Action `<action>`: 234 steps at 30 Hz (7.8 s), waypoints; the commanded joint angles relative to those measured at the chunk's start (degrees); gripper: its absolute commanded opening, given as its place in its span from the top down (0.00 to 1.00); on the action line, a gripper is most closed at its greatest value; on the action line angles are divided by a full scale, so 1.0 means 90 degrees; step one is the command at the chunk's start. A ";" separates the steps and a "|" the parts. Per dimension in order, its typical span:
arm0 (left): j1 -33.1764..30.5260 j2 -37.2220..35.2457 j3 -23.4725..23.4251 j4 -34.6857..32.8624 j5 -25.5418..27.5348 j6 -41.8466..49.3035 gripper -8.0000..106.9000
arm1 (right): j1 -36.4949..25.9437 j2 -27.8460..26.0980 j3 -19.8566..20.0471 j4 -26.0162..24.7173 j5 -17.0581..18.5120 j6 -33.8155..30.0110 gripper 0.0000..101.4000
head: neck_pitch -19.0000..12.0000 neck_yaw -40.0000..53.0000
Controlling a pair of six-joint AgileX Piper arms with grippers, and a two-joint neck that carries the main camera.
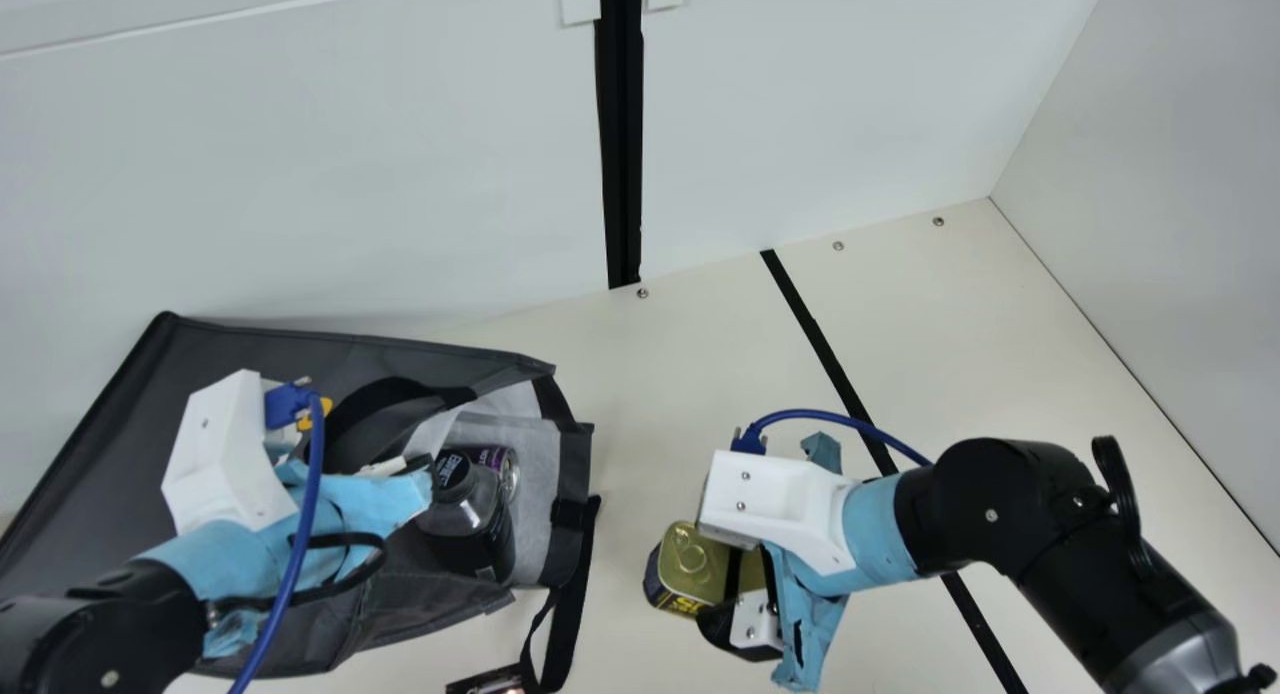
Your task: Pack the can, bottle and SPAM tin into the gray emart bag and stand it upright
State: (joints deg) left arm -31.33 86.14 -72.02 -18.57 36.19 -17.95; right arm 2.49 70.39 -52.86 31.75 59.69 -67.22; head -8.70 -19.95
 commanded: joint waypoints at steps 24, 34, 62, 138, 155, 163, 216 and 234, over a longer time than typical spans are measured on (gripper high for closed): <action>0.0000 0.0000 0.0000 0.0000 0.0000 0.0000 1.00 | -0.0250 0.0733 0.0575 0.2733 -0.0528 -0.2184 1.00 | -0.0144 -0.0005; 0.0000 0.0000 0.0000 0.0000 0.0000 0.0000 1.00 | 0.0119 0.1405 0.0276 0.3100 -0.0871 -0.2457 1.00 | -0.0144 -0.0005; 0.0000 0.0000 0.0000 0.0000 0.0000 0.0000 1.00 | 0.1339 0.3373 -0.1350 0.3254 -0.1582 -0.2424 1.00 | -0.0144 -0.0005; 0.0000 0.0000 0.0000 -0.0010 0.0000 0.0000 1.00 | 0.1604 0.3917 -0.2486 0.3610 -0.1839 -0.1708 0.06 | -0.0144 -0.0005; 0.0000 0.0000 0.0000 -0.0010 0.0000 0.0000 1.00 | 0.0955 0.3527 -0.2253 0.3640 -0.1245 -0.2039 0.06 | -0.0144 -0.0005; 0.0000 0.0000 0.0000 -0.0010 0.0000 0.0000 1.00 | 0.0652 0.3260 -0.2117 0.3662 -0.1053 -0.2148 0.06 | -0.0144 -0.0005; 0.0000 0.0000 0.0000 -0.0010 0.0000 0.0000 1.00 | -0.2124 -0.0546 -0.0289 0.1277 -0.2355 0.0821 0.06 | -0.0144 -0.0005; 0.0000 0.0000 0.0000 -0.0010 0.0000 0.0000 1.00 | -0.2881 -0.1161 -0.0788 -0.1486 -0.2124 0.3774 0.06 | -0.0144 -0.0005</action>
State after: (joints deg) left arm -31.33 86.14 -72.02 -18.66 36.19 -17.95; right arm -23.28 60.08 -59.58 21.58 40.03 -37.18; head -8.70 -19.95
